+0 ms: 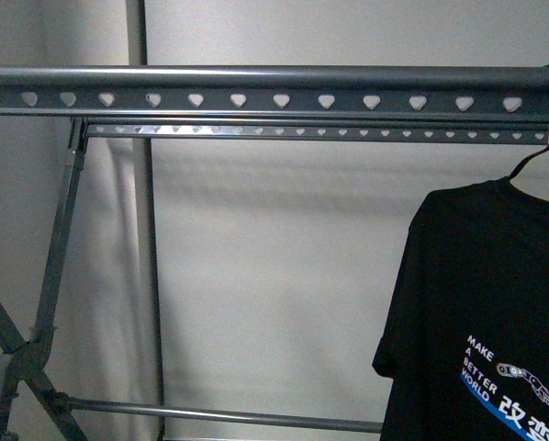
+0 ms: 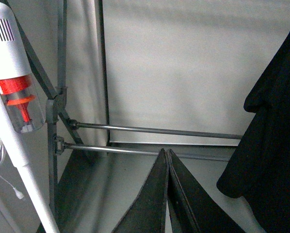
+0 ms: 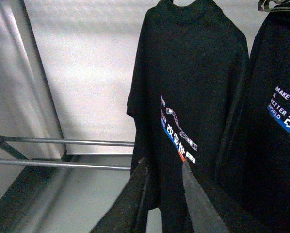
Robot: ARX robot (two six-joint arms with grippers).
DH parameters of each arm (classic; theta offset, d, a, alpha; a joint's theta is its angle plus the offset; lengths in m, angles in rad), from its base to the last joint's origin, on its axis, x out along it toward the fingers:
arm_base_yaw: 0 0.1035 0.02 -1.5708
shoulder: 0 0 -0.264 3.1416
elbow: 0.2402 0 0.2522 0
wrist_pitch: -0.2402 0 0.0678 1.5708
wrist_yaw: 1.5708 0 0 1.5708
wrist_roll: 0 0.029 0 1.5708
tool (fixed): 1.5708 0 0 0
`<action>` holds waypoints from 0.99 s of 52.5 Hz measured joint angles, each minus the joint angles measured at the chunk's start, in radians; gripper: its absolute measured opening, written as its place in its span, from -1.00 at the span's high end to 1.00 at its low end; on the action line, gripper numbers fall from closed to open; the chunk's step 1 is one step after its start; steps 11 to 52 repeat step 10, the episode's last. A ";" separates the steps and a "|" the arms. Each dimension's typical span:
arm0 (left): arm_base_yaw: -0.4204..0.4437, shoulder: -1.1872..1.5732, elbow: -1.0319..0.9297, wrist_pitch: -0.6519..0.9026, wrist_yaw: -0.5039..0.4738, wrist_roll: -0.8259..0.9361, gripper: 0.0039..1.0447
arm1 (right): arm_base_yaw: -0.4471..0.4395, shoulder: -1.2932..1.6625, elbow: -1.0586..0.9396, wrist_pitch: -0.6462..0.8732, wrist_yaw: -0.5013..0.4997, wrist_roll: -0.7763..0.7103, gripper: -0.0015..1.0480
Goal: Hang clothes on hanger
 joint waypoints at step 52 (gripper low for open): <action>0.000 0.000 0.000 0.000 0.000 0.000 0.31 | 0.000 0.000 0.000 0.000 0.000 0.000 -0.32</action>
